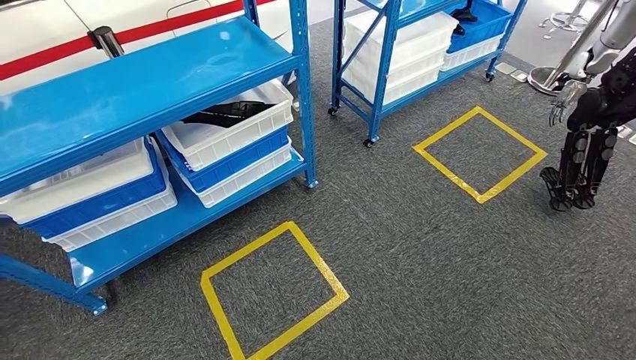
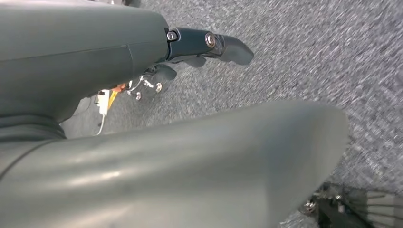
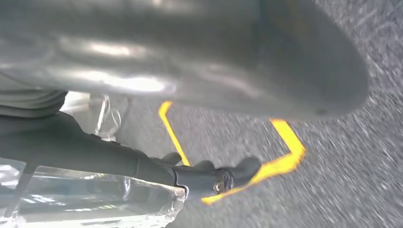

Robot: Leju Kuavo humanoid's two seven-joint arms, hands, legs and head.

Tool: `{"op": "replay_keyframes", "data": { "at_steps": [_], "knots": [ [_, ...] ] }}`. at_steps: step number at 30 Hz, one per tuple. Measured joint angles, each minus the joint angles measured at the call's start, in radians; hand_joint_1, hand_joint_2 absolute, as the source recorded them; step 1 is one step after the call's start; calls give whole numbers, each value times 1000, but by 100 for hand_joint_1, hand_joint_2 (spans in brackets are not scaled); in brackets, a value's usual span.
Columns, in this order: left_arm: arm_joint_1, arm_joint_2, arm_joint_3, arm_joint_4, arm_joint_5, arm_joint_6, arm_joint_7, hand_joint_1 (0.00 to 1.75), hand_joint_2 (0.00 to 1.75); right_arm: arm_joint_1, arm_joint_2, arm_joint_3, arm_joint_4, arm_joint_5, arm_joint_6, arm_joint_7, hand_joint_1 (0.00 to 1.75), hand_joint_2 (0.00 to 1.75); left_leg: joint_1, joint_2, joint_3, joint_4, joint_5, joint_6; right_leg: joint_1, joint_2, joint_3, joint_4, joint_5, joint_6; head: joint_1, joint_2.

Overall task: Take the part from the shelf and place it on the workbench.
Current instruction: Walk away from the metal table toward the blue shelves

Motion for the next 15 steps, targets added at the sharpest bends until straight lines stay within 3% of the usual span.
{"op": "replay_keyframes", "data": {
  "at_steps": [2, 4, 6, 8, 9, 10, 11, 13, 15],
  "knots": [
    [2, 0, 0, 0, -3, 0, 1, 0, 0, -2, 0, -1, 0, -2, 0, 1, 0, 0, 6, -4, -3, 2, 0, -5, 2, -13, 4, 1, 3, -17, -4, 0],
    [3, 0, 0, 0, -5, 0, 1, 0, 0, -2, -1, -2, 0, -5, -1, 1, 0, 0, 10, 27, -19, 37, -21, -11, 4, -28, 6, 1, 5, -27, -7, 0],
    [0, -1, 0, 0, -8, -1, -1, 0, 0, 1, 0, -4, 0, -6, -2, 0, 0, 0, 9, 73, -75, 151, -80, -17, 9, -46, 6, 0, 2, -36, -12, 0],
    [-1, -1, -1, 0, -9, -2, -4, 0, 0, 3, 1, -6, 0, -6, -3, -2, 0, 0, 9, 89, -143, 276, -127, -17, 17, -68, 5, 0, -1, -43, -13, 0],
    [0, -1, -1, 0, -9, -2, -5, 0, 0, 3, 1, -6, 0, -6, -4, -3, 0, 0, 9, 91, -157, 298, -125, -13, 21, -79, 5, 0, -3, -45, -13, 0],
    [1, -1, -1, 0, -9, -2, -6, 0, 0, 2, 0, -7, 0, -6, -4, -4, 0, 0, 7, 93, -150, 279, -105, -7, 26, -89, 7, 0, -4, -47, -13, 0],
    [1, -1, -1, 0, -9, -2, -6, 0, 0, 1, 1, -7, 0, -6, -4, -4, 0, 0, 3, 100, -122, 224, -71, 4, 30, -98, 10, 0, -6, -50, -13, 0],
    [-1, 1, -1, 0, -9, -2, -7, 0, 0, 0, 4, -7, 0, -6, -5, -5, 0, 0, -14, 144, -54, 90, -18, 34, 37, -117, 16, -1, -10, -52, -12, 0],
    [-6, 3, -1, -1, -9, -2, -8, 0, 0, 0, 6, -7, 0, -6, -6, -5, 0, 0, -29, 173, -25, 29, -8, 51, 37, -136, 19, -3, -14, -49, -11, 0]
  ]
}}
